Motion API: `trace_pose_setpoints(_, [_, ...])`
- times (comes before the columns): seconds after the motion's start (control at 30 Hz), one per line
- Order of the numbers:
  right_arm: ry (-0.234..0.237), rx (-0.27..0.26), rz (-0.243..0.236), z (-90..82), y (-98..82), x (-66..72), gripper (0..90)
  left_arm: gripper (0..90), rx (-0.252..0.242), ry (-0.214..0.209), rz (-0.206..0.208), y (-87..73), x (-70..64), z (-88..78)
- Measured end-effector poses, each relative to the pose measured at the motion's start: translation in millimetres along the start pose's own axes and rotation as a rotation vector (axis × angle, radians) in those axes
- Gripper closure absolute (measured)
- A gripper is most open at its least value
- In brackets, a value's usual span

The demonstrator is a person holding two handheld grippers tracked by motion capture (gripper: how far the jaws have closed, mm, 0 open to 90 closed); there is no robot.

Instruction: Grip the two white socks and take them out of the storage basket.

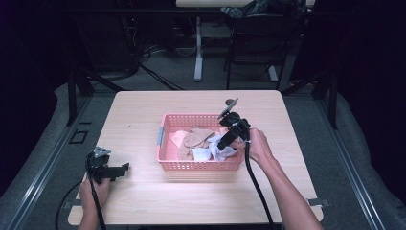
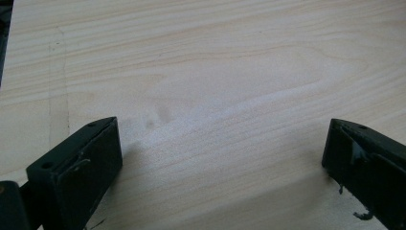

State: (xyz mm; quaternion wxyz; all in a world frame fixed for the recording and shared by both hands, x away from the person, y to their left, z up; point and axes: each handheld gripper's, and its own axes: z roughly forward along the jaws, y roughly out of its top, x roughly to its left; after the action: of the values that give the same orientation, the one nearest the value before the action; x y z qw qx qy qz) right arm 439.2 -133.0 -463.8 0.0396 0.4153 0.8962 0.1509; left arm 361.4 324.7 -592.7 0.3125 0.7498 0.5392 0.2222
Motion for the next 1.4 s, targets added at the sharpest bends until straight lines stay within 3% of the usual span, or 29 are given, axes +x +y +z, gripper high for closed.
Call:
trace_pose_setpoints(0.2, [-0.007, -0.005, 0.016, 13.1, 5.9, 3.0, 19.3, 0.0, 0.0, 0.0, 0.001, 0.0, 0.1, 0.0])
trace_pose_setpoints(0.33, [-0.01, 0.004, 0.043, 24.3, 10.7, 3.3, 26.0, 0.0, -0.001, 0.0, -0.002, 0.0, -0.1, 0.1])
trace_pose_setpoints(0.5, [0.002, 0.013, 0.073, 35.3, 12.9, -0.8, 39.8, 0.0, 0.0, 0.0, 0.0, 0.0, 0.0, 0.0])
trace_pose_setpoints(0.73, [0.001, 0.005, 0.078, 35.0, 11.2, -3.5, 73.1, 0.0, -0.001, 0.0, -0.002, 0.0, -0.2, 0.1])
trace_pose_setpoints(0.83, [-0.013, -0.019, 0.077, 34.0, 9.4, -3.4, 82.4, 0.0, -0.002, 0.0, -0.002, 0.0, -0.1, 0.1])
trace_pose_setpoints(1.4, [0.005, -0.102, 0.051, -8.3, -0.9, -8.6, 84.8, 0.0, -0.002, 0.0, -0.002, 0.0, -0.1, 0.1])
